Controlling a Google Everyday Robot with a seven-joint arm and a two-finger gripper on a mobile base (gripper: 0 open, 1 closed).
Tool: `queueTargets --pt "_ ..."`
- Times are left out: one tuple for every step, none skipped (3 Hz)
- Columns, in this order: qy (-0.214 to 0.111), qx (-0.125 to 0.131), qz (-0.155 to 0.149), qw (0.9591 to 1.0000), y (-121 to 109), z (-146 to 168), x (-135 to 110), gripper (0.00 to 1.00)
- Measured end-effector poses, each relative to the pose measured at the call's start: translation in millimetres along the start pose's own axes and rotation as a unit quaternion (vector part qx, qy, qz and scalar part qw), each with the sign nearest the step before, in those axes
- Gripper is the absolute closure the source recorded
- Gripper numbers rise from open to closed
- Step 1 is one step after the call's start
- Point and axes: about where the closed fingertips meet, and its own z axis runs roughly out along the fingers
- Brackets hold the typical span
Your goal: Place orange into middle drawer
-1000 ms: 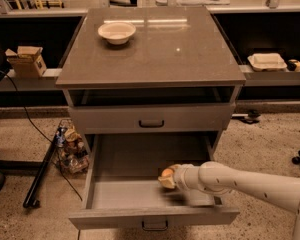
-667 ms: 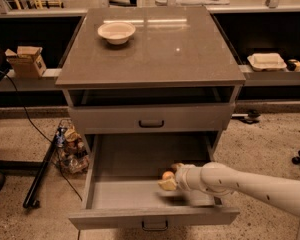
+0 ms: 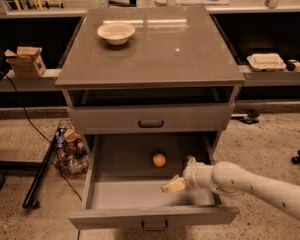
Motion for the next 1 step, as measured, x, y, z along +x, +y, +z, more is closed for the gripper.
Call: queueTargets --pt "-0.036 -0.005 0.009 0.9993 -15.5 -36.4 -13.8 0.0"
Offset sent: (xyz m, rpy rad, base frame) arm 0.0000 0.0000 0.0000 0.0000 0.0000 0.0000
